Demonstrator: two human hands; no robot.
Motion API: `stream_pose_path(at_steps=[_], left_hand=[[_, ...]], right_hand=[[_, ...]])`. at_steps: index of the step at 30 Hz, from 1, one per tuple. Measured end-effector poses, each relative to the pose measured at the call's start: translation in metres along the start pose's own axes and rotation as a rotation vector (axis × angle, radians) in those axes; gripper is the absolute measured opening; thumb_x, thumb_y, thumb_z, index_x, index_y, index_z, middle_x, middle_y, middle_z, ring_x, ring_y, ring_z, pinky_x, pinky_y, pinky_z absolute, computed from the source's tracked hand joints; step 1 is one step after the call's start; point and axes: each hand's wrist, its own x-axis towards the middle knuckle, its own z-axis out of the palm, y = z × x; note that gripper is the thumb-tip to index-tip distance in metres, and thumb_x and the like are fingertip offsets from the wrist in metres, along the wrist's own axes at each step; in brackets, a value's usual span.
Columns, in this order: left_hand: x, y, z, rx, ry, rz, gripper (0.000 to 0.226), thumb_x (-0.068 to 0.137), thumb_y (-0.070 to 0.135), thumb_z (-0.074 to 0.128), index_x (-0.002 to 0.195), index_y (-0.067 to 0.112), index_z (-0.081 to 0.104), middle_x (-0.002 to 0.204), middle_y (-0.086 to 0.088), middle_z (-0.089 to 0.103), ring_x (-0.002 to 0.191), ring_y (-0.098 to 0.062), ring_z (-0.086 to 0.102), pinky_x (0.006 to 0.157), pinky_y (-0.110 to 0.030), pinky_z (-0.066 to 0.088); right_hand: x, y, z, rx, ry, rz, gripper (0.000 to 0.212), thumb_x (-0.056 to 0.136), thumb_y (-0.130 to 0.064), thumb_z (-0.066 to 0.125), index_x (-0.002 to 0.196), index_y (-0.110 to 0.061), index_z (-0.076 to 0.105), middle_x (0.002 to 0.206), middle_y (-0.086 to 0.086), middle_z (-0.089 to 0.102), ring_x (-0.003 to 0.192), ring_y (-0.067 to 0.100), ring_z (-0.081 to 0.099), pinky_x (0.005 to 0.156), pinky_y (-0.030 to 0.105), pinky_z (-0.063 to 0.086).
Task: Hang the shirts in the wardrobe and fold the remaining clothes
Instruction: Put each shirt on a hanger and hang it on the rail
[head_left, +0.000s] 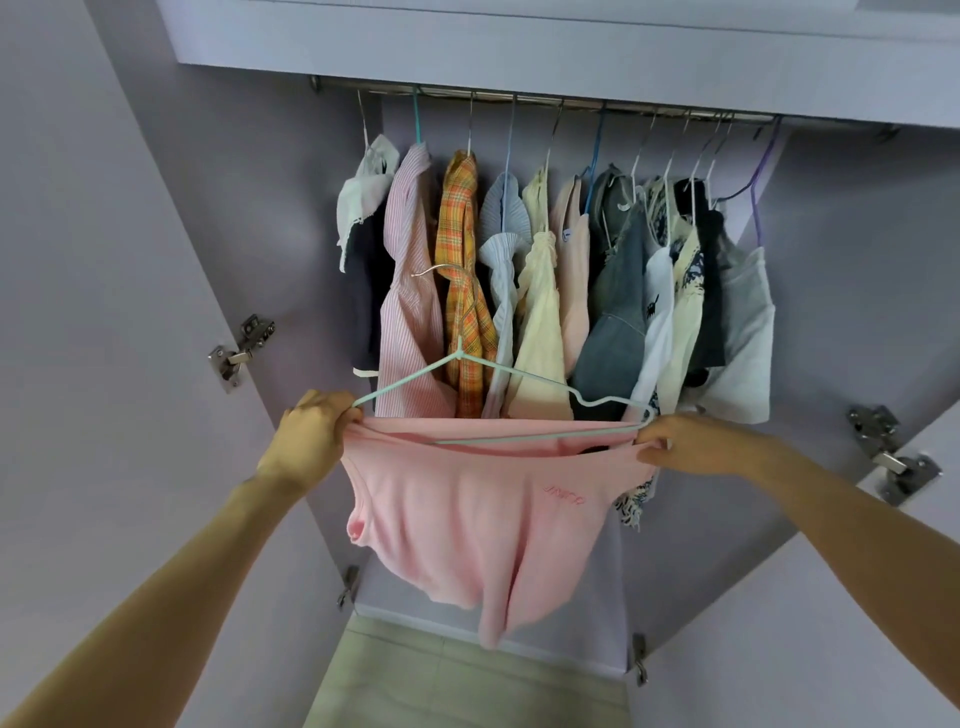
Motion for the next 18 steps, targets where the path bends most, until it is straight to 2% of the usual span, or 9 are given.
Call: stream_pose_path(at_steps=[2, 3, 5, 7, 9, 11, 15, 16, 18], left_hand=[[0.001, -0.003, -0.002, -0.001, 0.022, -0.019, 0.017, 0.093, 0.001, 0.046, 0.09, -0.001, 0.062, 0.096, -0.014, 0.065, 0.096, -0.035, 0.049, 0.083, -0.044, 0.042], [0.001, -0.004, -0.003, -0.007, 0.041, -0.046, 0.017, 0.093, 0.001, 0.045, 0.091, -0.002, 0.061, 0.096, -0.016, 0.065, 0.097, -0.035, 0.049, 0.082, -0.043, 0.042], [0.003, -0.007, -0.005, -0.028, 0.096, -0.109, 0.018, 0.094, 0.001, 0.042, 0.091, -0.003, 0.06, 0.093, -0.019, 0.064, 0.095, -0.036, 0.048, 0.08, -0.044, 0.041], [0.004, -0.01, -0.009, -0.039, 0.139, -0.161, 0.019, 0.095, 0.001, 0.041, 0.091, -0.004, 0.059, 0.093, -0.021, 0.063, 0.094, -0.037, 0.047, 0.081, -0.045, 0.041], [0.003, -0.012, -0.011, -0.033, 0.145, -0.178, 0.02, 0.095, 0.0, 0.04, 0.09, -0.005, 0.059, 0.093, -0.021, 0.063, 0.094, -0.038, 0.048, 0.082, -0.045, 0.041], [0.0, -0.014, -0.013, -0.032, 0.147, -0.168, 0.019, 0.094, 0.0, 0.041, 0.089, -0.005, 0.059, 0.094, -0.021, 0.063, 0.093, -0.037, 0.048, 0.081, -0.045, 0.041], [-0.004, -0.006, -0.008, 0.019, 0.108, -0.079, 0.017, 0.094, 0.002, 0.044, 0.087, -0.002, 0.059, 0.093, -0.016, 0.065, 0.09, -0.035, 0.047, 0.079, -0.044, 0.041], [-0.003, -0.003, -0.007, 0.025, 0.092, -0.059, 0.016, 0.094, 0.002, 0.044, 0.087, -0.002, 0.058, 0.094, -0.015, 0.065, 0.09, -0.034, 0.047, 0.078, -0.044, 0.041], [-0.002, 0.0, -0.007, 0.013, 0.074, -0.035, 0.016, 0.094, 0.001, 0.043, 0.088, -0.003, 0.058, 0.095, -0.015, 0.064, 0.09, -0.034, 0.046, 0.078, -0.043, 0.041]], right_hand=[[-0.004, -0.007, -0.01, 0.092, -0.036, -0.022, 0.023, 0.09, -0.035, 0.056, 0.067, -0.037, 0.055, 0.076, -0.004, 0.059, 0.065, 0.007, 0.057, 0.075, 0.027, 0.047], [-0.006, -0.012, -0.011, 0.178, -0.021, -0.056, 0.025, 0.09, -0.031, 0.058, 0.066, -0.036, 0.055, 0.072, -0.004, 0.057, 0.06, 0.007, 0.056, 0.068, 0.021, 0.046], [-0.005, -0.021, -0.009, 0.297, 0.166, -0.149, 0.016, 0.089, -0.024, 0.061, 0.075, -0.031, 0.062, 0.077, -0.009, 0.053, 0.064, 0.006, 0.053, 0.06, 0.009, 0.04], [-0.005, -0.03, -0.004, 0.204, 0.369, -0.195, 0.008, 0.091, -0.027, 0.058, 0.09, -0.022, 0.064, 0.091, -0.009, 0.047, 0.066, 0.004, 0.049, 0.057, 0.011, 0.034], [-0.004, -0.032, 0.004, -0.032, 0.437, -0.208, 0.018, 0.095, -0.034, 0.048, 0.102, -0.022, 0.059, 0.101, -0.007, 0.045, 0.067, 0.009, 0.048, 0.053, 0.02, 0.03], [-0.003, -0.03, 0.008, -0.161, 0.41, -0.174, 0.024, 0.097, -0.037, 0.04, 0.112, -0.026, 0.055, 0.11, -0.006, 0.045, 0.075, 0.014, 0.053, 0.058, 0.025, 0.032], [0.008, -0.023, 0.006, -0.074, 0.178, -0.029, 0.026, 0.098, -0.033, 0.039, 0.119, -0.032, 0.054, 0.115, -0.002, 0.052, 0.097, 0.018, 0.056, 0.079, 0.033, 0.043], [0.011, -0.022, 0.006, -0.036, 0.138, -0.01, 0.026, 0.098, -0.031, 0.039, 0.12, -0.032, 0.054, 0.113, -0.001, 0.055, 0.098, 0.018, 0.055, 0.083, 0.034, 0.044], [0.015, -0.019, 0.007, 0.05, 0.165, 0.055, 0.026, 0.096, -0.028, 0.039, 0.117, -0.033, 0.055, 0.103, -0.002, 0.059, 0.086, 0.016, 0.055, 0.076, 0.032, 0.045]])
